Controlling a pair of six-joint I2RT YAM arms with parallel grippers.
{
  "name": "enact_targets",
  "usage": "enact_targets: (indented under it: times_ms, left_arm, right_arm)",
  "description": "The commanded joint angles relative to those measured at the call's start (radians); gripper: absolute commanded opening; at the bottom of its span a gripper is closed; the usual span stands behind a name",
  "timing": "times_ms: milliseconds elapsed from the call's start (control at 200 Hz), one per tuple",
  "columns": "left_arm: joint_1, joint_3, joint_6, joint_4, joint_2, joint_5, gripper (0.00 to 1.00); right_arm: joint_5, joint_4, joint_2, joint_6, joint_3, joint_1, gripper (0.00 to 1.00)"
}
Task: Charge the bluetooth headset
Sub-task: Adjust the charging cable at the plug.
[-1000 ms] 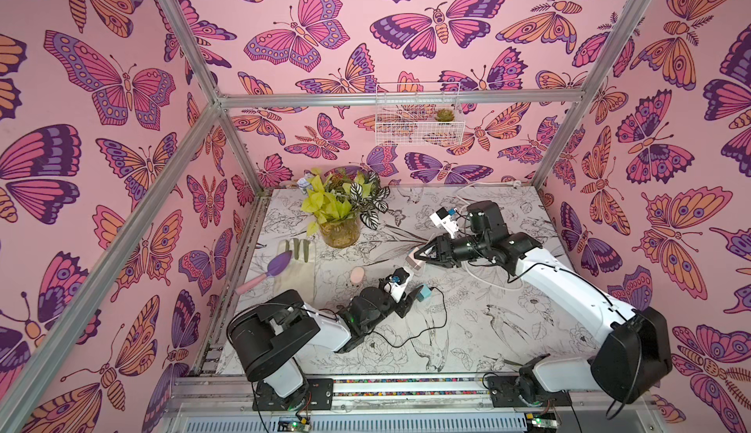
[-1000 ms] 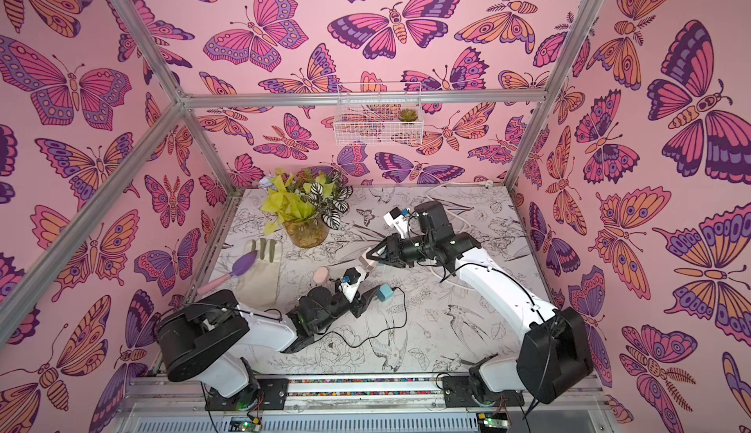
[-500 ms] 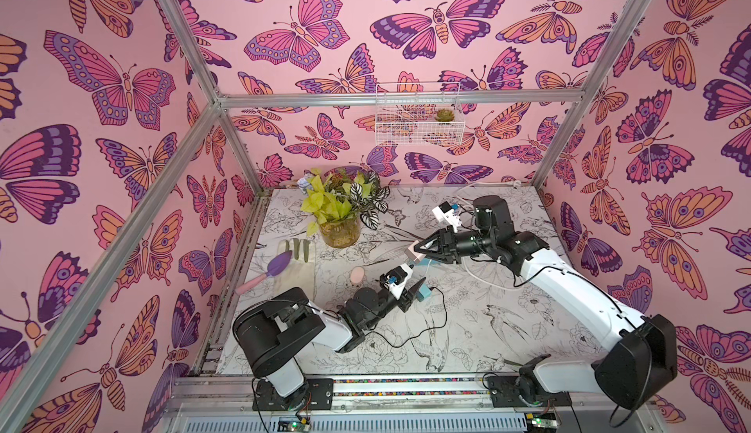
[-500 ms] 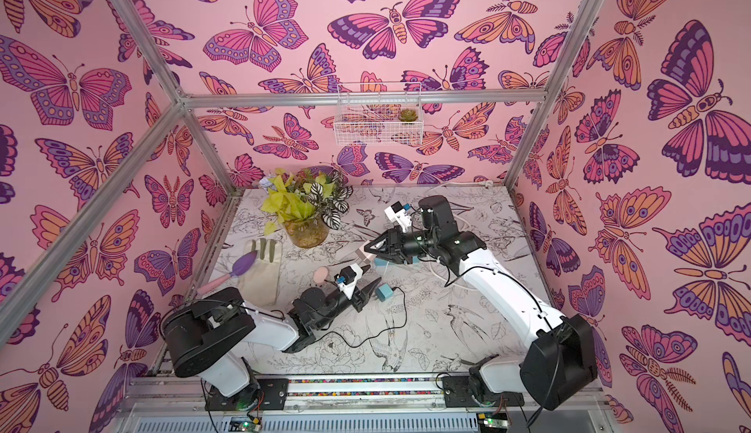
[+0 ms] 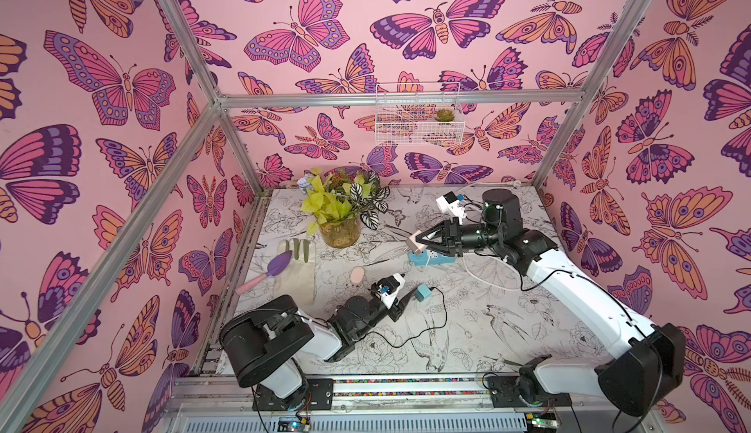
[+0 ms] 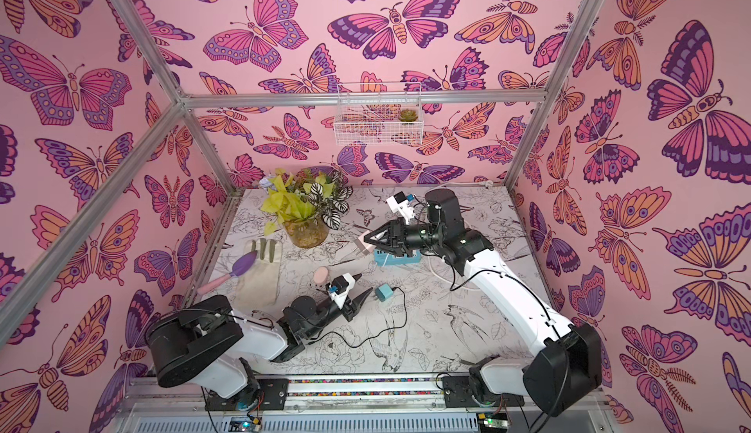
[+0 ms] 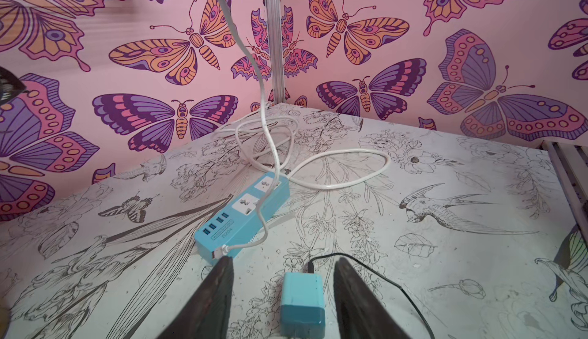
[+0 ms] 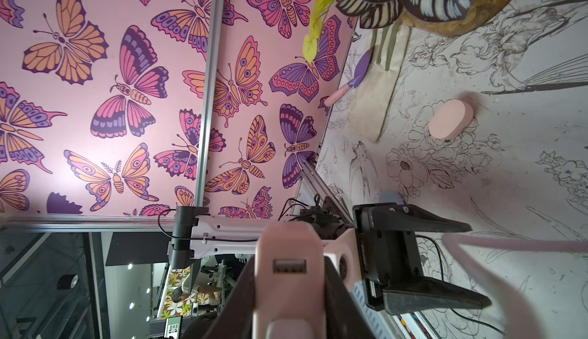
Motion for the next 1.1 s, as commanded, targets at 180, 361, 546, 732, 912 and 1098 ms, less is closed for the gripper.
enact_targets:
  times_ms: [180, 361, 546, 732, 912, 1098]
  left_arm:
    - [0.003, 0.174, 0.053, 0.012, 0.104, 0.025, 0.55]
    - [0.011, 0.230, 0.045, 0.012, 0.149, 0.032, 0.36]
    - [0.014, 0.227, 0.030, 0.007, 0.149, 0.047, 0.06]
    - [0.021, 0.187, 0.010, -0.044, 0.096, 0.007, 0.00]
    - [0.076, 0.155, -0.030, -0.320, -0.108, -0.060, 0.00]
    - [0.187, 0.209, -0.113, -0.796, -0.408, -0.107, 0.00]
  right_arm:
    - [-0.062, 0.161, -0.063, 0.138, -0.012, -0.001, 0.15]
    - [-0.069, 0.194, -0.079, 0.169, -0.018, -0.001, 0.15]
    - [-0.069, 0.199, -0.082, 0.167, -0.021, -0.001, 0.15]
    - [-0.088, 0.199, -0.082, 0.138, -0.038, -0.001, 0.15]
    - [-0.116, -0.041, -0.077, -0.117, -0.021, 0.000, 0.15]
    - [-0.034, -0.291, -0.080, -0.406, -0.003, 0.013, 0.14]
